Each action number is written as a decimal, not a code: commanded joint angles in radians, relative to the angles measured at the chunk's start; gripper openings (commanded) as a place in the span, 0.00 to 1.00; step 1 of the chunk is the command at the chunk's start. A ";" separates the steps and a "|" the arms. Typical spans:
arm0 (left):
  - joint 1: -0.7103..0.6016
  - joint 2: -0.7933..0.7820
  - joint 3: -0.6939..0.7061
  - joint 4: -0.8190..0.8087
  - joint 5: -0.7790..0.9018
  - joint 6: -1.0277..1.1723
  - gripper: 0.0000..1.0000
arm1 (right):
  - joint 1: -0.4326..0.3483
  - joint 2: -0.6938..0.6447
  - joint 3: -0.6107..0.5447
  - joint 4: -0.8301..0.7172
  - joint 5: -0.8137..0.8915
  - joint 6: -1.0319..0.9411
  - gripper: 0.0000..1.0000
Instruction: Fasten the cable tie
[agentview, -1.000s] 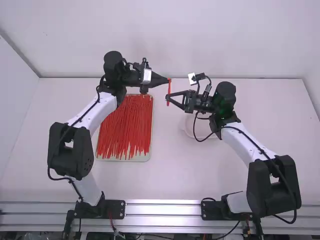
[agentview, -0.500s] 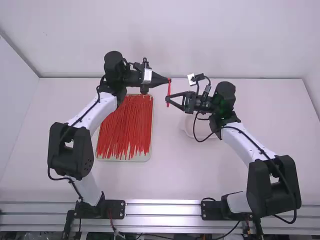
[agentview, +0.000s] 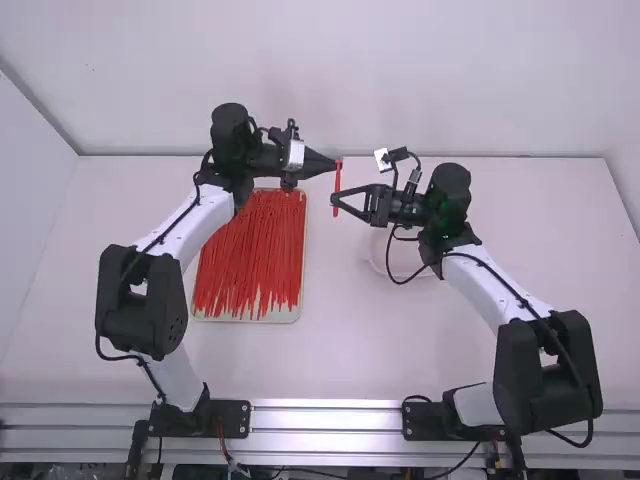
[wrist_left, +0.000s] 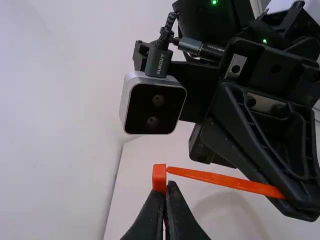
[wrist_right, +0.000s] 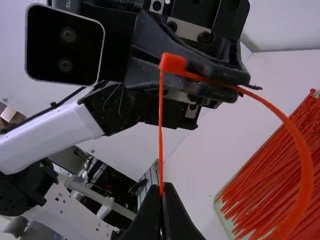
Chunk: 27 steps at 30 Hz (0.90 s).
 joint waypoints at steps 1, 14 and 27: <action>-0.010 0.004 -0.005 0.002 0.011 0.026 0.02 | 0.000 0.008 -0.002 0.004 -0.008 -0.004 0.00; -0.017 0.004 -0.005 0.026 0.022 0.025 0.02 | 0.000 0.008 -0.002 0.003 -0.008 0.006 0.00; -0.016 0.004 -0.005 0.010 0.022 0.023 0.02 | -0.003 0.008 0.000 0.004 0.011 0.030 0.00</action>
